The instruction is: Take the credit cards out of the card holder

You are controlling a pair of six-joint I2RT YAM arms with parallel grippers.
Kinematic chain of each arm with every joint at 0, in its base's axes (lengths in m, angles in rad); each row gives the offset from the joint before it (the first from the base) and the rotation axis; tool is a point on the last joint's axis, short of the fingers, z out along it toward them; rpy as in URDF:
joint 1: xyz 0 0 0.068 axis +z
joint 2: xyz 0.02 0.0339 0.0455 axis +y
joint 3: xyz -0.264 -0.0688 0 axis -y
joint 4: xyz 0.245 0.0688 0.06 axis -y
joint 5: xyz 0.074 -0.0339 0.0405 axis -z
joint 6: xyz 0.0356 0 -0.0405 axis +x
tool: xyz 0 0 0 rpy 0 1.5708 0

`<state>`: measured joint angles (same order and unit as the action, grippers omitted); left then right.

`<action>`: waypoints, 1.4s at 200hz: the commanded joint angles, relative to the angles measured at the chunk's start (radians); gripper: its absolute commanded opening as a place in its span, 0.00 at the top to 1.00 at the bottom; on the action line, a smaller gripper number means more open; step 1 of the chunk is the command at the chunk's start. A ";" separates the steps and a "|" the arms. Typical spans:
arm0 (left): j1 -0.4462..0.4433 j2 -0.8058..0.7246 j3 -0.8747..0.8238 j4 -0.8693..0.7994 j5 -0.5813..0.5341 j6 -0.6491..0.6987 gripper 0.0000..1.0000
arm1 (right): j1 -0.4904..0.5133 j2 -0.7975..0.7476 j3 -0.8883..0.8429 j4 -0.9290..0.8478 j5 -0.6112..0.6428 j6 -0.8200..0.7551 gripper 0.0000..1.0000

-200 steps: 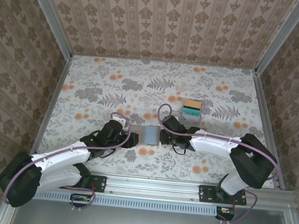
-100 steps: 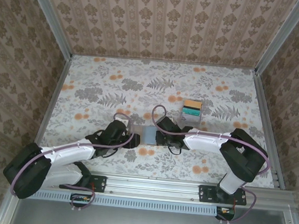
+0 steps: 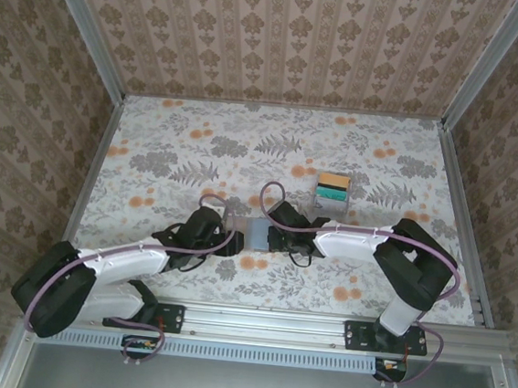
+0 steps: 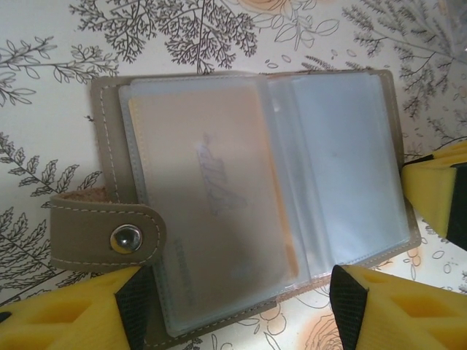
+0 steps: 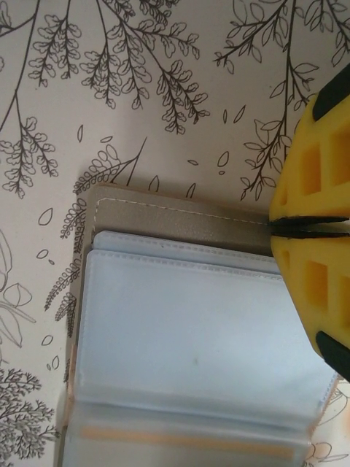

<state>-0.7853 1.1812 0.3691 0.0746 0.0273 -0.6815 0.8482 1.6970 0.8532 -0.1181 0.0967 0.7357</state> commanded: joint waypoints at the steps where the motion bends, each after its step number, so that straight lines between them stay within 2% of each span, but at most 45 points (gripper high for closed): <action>1: 0.003 0.022 0.037 0.028 0.007 -0.005 0.32 | 0.002 0.021 0.015 -0.005 -0.004 -0.012 0.84; 174: -0.012 0.106 0.085 0.105 0.091 -0.006 0.32 | 0.002 0.038 0.003 0.044 -0.051 0.018 0.83; 214: -0.014 0.080 0.102 0.046 0.067 0.002 0.23 | 0.002 0.011 -0.006 0.033 -0.025 0.018 0.80; 240: -0.012 0.047 0.102 -0.001 0.038 0.008 0.13 | -0.001 -0.017 -0.008 0.018 -0.002 0.018 0.72; 280: -0.013 0.009 0.102 -0.036 0.023 0.020 0.03 | -0.015 -0.092 -0.020 0.001 0.034 0.019 0.67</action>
<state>-0.7918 1.2201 0.4454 0.0860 0.0731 -0.6769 0.8440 1.6711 0.8467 -0.0864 0.0872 0.7414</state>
